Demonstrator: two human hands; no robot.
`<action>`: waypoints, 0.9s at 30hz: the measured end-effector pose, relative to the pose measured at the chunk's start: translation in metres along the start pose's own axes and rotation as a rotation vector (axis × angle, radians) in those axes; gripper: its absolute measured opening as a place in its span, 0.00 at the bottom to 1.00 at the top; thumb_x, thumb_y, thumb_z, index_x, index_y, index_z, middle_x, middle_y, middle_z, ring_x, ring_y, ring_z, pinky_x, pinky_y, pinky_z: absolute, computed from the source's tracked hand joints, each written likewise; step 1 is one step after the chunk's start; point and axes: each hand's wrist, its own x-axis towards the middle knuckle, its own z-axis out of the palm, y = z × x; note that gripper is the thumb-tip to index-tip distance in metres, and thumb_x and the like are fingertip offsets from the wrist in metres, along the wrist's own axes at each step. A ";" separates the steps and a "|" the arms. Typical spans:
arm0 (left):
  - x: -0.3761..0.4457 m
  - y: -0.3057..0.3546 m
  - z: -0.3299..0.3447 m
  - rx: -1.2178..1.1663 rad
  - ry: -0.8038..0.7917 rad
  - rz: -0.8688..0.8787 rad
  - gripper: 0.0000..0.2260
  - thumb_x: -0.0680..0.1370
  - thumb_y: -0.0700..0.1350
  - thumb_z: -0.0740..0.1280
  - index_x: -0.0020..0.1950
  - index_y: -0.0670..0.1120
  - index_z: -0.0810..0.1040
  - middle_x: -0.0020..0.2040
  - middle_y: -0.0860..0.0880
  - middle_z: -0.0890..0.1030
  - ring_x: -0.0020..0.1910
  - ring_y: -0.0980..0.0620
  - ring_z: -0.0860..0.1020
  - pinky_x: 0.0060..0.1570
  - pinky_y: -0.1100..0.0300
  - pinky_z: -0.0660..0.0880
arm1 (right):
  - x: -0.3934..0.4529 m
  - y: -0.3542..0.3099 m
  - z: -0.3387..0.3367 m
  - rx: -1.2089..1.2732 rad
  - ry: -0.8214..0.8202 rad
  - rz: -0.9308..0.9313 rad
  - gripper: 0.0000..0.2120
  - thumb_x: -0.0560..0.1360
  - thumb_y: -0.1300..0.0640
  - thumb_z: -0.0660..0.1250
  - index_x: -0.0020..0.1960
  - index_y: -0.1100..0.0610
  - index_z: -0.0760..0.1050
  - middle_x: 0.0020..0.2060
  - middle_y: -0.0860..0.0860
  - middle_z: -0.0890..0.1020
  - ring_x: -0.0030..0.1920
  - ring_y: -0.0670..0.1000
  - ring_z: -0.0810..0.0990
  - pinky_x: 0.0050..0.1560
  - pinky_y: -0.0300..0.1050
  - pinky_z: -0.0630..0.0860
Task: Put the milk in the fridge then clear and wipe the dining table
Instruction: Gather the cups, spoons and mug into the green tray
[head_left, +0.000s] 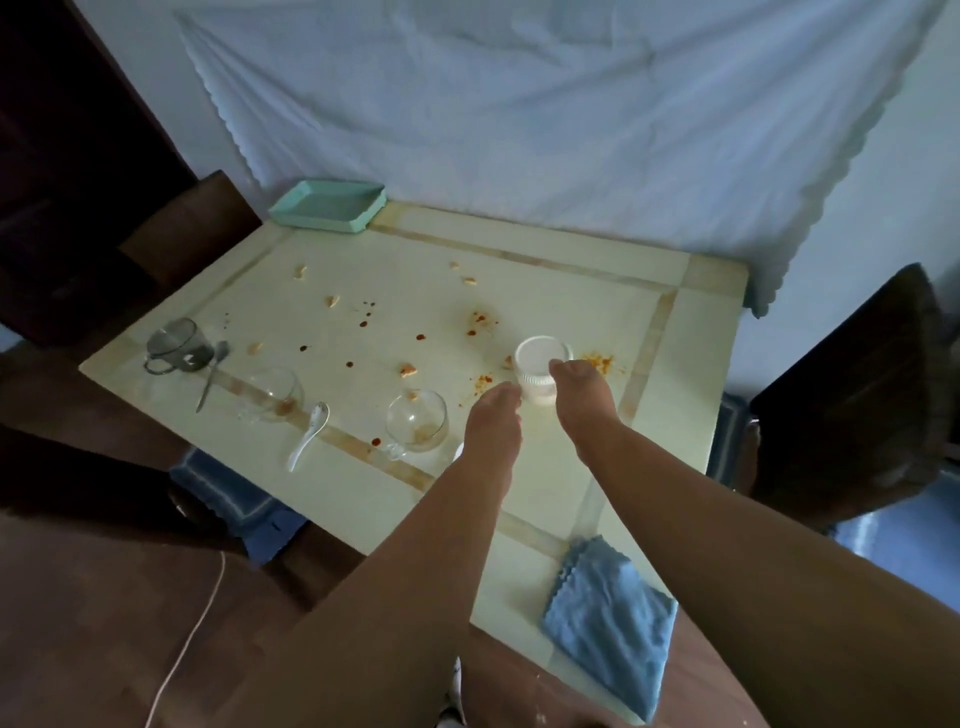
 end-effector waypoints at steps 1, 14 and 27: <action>0.008 0.003 -0.002 0.023 -0.023 0.012 0.07 0.82 0.46 0.58 0.47 0.55 0.73 0.57 0.49 0.77 0.63 0.45 0.75 0.68 0.46 0.68 | 0.005 -0.003 0.002 0.000 0.026 0.008 0.16 0.81 0.51 0.57 0.56 0.64 0.74 0.41 0.55 0.75 0.42 0.56 0.73 0.44 0.47 0.67; 0.125 0.015 -0.076 0.056 -0.292 -0.089 0.14 0.82 0.47 0.61 0.68 0.48 0.73 0.57 0.50 0.77 0.55 0.50 0.75 0.49 0.57 0.72 | 0.052 -0.006 0.084 0.078 0.375 0.145 0.10 0.79 0.49 0.60 0.43 0.55 0.70 0.36 0.49 0.71 0.39 0.52 0.69 0.35 0.44 0.62; 0.151 0.011 -0.086 0.108 -0.412 -0.139 0.18 0.82 0.45 0.61 0.72 0.47 0.68 0.62 0.48 0.74 0.60 0.50 0.75 0.58 0.54 0.72 | 0.075 -0.005 0.092 -0.329 0.337 0.160 0.39 0.70 0.47 0.74 0.74 0.59 0.60 0.67 0.59 0.71 0.67 0.61 0.70 0.67 0.51 0.67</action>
